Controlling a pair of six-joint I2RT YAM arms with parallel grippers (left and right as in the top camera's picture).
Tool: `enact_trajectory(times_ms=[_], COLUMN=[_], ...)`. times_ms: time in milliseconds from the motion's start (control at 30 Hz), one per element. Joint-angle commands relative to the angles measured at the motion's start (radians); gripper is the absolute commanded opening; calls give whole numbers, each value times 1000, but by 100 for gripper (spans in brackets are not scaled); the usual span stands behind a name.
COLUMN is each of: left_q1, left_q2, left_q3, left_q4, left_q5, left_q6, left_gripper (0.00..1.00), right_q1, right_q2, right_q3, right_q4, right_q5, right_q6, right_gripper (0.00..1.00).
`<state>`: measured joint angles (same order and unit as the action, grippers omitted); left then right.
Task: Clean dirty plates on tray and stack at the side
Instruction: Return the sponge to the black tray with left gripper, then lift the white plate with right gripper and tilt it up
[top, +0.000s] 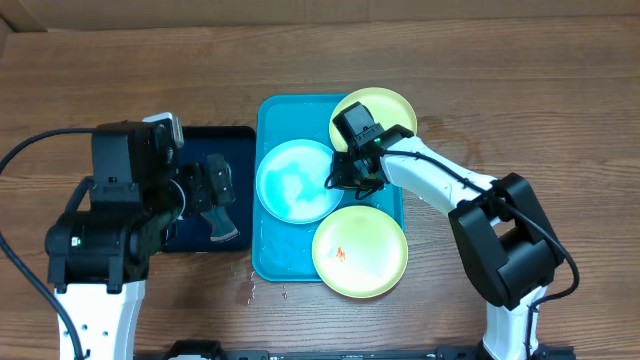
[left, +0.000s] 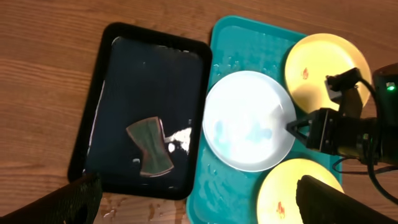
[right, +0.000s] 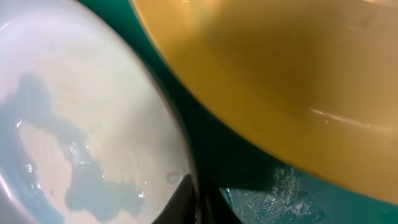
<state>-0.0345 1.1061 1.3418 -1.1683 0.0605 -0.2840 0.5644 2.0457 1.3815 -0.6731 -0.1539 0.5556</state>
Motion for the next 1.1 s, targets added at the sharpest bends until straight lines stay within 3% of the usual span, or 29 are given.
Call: enact_trajectory(times_ms=[0, 767, 1067], left_q1=[2, 2, 2], left_q2=[-6, 6, 6], left_q3=[11, 11, 11], left_q4=[-16, -10, -10], left_q5=[-31, -49, -49], left_q6=[15, 15, 15], left_gripper=[100, 100, 100], right_q1=[4, -10, 37], right_q2=[19, -103, -102], right_q3=[-6, 260, 280], right_q4=[3, -299, -142], right_q5=[-5, -4, 23], right_q6=[-1, -1, 52], right_gripper=[4, 4, 4])
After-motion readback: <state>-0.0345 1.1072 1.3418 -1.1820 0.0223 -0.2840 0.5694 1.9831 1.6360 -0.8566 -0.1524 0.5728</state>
